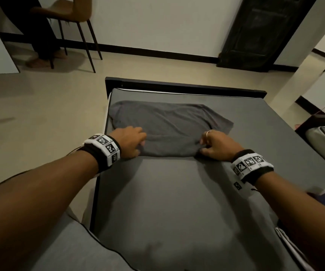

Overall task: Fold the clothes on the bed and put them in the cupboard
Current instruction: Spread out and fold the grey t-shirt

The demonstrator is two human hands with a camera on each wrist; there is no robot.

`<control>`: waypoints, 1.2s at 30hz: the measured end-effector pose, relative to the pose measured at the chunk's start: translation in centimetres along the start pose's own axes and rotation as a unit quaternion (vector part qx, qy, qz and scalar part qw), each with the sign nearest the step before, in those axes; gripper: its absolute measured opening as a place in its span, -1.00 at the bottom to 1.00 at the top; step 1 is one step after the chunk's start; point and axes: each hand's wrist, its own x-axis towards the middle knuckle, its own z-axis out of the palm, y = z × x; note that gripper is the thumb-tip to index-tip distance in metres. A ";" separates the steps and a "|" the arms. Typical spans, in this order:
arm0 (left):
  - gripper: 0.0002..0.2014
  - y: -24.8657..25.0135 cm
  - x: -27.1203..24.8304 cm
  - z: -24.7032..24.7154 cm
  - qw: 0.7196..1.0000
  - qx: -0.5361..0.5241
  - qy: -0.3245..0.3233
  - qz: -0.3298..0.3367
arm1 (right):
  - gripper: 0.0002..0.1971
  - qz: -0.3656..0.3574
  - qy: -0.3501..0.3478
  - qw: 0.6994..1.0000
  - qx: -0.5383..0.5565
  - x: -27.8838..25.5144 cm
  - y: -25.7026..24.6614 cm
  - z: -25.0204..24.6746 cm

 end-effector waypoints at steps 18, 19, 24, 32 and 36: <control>-0.82 -2.0 0.8 -1.9 0.919 -0.316 0.209 -0.113 | -0.79 0.044 0.249 0.881 0.400 -1.9 5.0 -1.1; -0.83 -1.9 0.8 -1.9 0.909 -0.330 0.225 -0.118 | -0.79 0.050 0.262 0.866 0.423 -2.1 5.1 -1.2; -0.87 -2.0 0.1 -2.3 0.950 -0.236 0.183 -0.095 | -0.74 0.103 0.295 0.843 0.437 -2.8 4.8 -2.1; -0.43 2.2 -0.2 0.0 1.000 -0.006 -0.015 0.002 | -0.78 0.149 0.206 0.932 0.259 -2.7 4.4 -1.2; -0.50 2.1 0.1 0.9 0.995 0.096 0.010 -0.001 | -0.67 0.167 0.196 0.934 0.247 -2.5 5.2 -0.1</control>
